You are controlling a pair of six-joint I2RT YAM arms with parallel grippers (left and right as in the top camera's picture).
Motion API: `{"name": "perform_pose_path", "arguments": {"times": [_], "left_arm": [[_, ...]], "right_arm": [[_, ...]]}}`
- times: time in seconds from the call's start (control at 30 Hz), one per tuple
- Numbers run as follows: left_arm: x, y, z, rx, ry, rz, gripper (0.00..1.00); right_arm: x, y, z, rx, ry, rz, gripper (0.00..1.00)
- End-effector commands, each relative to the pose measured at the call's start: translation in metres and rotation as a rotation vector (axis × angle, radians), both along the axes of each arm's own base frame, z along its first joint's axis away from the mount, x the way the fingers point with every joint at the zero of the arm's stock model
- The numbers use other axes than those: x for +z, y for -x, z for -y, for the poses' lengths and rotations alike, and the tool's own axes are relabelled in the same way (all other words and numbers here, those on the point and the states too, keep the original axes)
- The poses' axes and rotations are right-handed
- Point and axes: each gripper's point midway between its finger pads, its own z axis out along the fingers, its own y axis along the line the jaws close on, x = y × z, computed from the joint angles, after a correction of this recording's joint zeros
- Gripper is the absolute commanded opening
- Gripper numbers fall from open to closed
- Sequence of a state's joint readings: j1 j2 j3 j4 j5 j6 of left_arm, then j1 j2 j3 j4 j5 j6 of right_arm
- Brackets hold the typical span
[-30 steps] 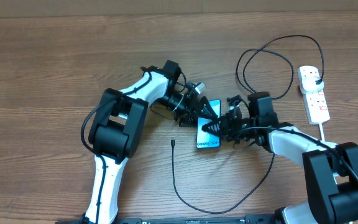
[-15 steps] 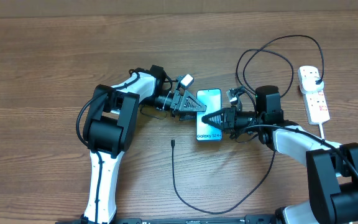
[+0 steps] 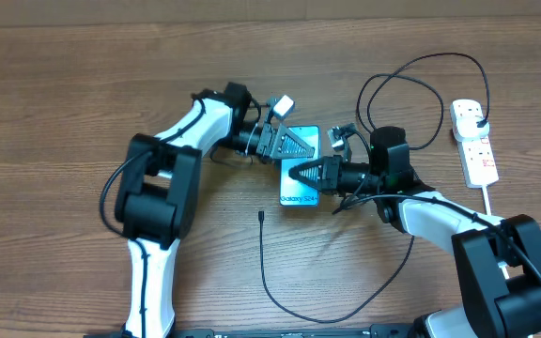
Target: Plug charger to phone and switch on socket
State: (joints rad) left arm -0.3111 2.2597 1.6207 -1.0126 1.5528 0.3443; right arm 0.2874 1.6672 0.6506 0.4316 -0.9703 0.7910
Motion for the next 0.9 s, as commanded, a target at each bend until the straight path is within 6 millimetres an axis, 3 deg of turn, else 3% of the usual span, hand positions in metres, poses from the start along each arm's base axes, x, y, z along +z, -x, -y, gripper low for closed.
{"name": "perform_pose_path", "arguments": {"times": [0.0,0.27,0.43,0.6,0.73,0.8,0.87], "left_arm": [[0.058,-0.005,-0.007,0.02,0.081,0.161,0.83],[0.106,0.005,-0.015,0.03,0.107,0.254,0.77],[0.112,0.009,-0.014,0.026,0.099,0.224,0.74],[0.113,0.005,-0.018,0.039,0.1,0.233,0.7],[0.118,0.002,-0.02,0.043,0.1,0.239,0.57],[0.12,0.001,-0.019,0.042,0.103,0.246,0.37],[0.122,0.0,-0.019,0.042,0.105,0.254,0.27]], "right_arm": [[0.033,-0.008,-0.009,-0.011,-0.063,0.049,0.04],[0.054,-0.015,-0.011,-0.015,-0.109,0.145,0.04],[0.08,-0.02,-0.011,-0.03,-0.173,0.225,0.04],[0.087,-0.023,-0.011,-0.043,-0.187,0.257,0.04],[0.082,-0.015,-0.016,-0.004,-0.184,0.226,0.04],[0.079,-0.012,-0.019,0.006,-0.179,0.211,0.04],[0.078,-0.01,-0.021,0.013,-0.177,0.21,0.04]]}}
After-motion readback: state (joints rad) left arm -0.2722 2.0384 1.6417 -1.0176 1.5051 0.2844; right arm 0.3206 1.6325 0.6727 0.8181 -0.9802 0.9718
